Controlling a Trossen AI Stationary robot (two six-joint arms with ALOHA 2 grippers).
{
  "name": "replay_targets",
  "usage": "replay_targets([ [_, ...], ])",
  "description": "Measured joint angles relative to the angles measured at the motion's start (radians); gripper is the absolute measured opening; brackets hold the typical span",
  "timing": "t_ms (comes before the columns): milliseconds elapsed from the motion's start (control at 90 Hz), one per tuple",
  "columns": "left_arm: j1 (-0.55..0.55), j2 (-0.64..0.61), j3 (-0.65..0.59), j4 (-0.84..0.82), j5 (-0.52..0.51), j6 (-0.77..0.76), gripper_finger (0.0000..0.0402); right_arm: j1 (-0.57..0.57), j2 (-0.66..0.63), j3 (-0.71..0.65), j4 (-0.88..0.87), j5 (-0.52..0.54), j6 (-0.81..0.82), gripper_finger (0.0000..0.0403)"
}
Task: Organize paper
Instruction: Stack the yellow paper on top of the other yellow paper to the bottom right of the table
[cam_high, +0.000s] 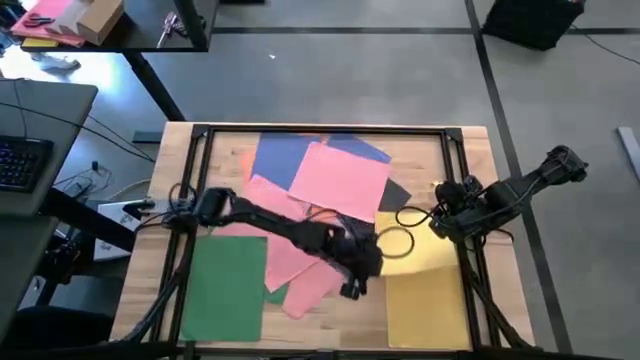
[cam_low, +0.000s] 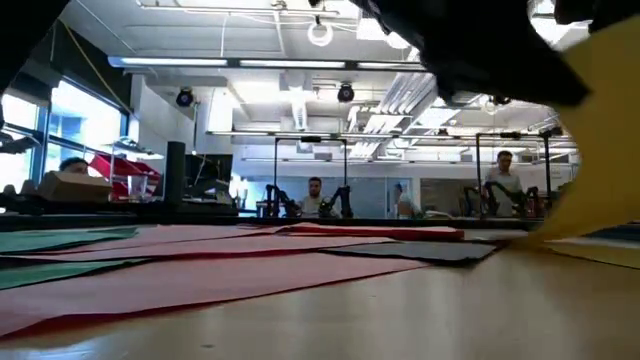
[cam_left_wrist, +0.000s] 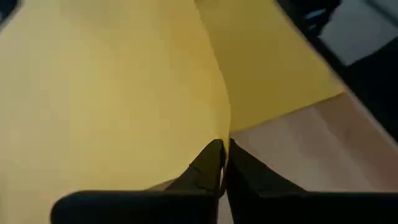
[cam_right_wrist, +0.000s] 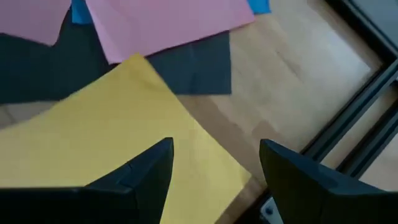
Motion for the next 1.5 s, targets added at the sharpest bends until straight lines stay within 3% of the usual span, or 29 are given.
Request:
replay_targets([
  [556,-0.065,0.120,0.001,0.297,0.053,-0.111,0.0000,-0.003,0.002,0.000,0.095,-0.045,0.015,0.0224],
  [1011,-0.109,0.166,0.001,0.408,0.055,-0.150,0.0000,-0.003,0.057,0.000,0.139,-0.013,0.007,0.0224],
  [1167,-0.115,0.166,0.001,0.405,0.000,-0.148,0.0001,-0.008,0.092,0.000,0.143,-0.004,0.000,0.0224],
  [1500,-0.116,0.166,0.001,0.409,0.037,-0.133,0.0067,-0.009,0.131,0.000,0.220,-0.001,-0.019,0.0224],
])
